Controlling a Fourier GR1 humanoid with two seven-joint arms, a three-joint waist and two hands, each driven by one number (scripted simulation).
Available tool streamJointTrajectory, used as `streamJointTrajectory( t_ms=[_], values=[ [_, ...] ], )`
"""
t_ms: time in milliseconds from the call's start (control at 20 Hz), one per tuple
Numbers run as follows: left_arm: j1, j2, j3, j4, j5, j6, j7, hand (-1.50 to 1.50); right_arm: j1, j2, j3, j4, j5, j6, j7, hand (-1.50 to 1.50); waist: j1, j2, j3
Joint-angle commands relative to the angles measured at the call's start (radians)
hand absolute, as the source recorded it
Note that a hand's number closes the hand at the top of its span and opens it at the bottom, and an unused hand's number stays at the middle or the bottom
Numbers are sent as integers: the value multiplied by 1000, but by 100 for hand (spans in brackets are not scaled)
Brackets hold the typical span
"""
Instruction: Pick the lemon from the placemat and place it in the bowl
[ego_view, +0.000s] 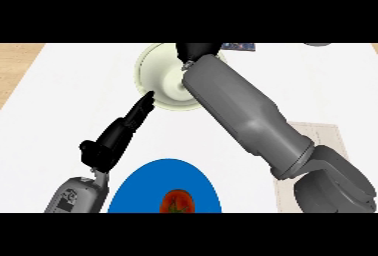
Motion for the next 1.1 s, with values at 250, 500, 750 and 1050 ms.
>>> streamJointTrajectory(
  t_ms=[250,500,750,1050],
  values=[
    [5,-10,13,-3,-13,27,10,0,76,9,-263,86,-224,-41,21,150,-29,2,3],
    [72,19,28,-41,3,-11,-33,0,125,2,-320,113,-253,-154,-200,-150,-25,1,2],
    [72,8,21,-61,5,-12,26,0,115,11,-309,89,-190,-293,-192,-150,-43,-9,2],
    [95,17,41,-51,-3,-2,-9,0,113,-46,-341,70,-132,-566,-115,-150,-52,-15,2]
  ],
)
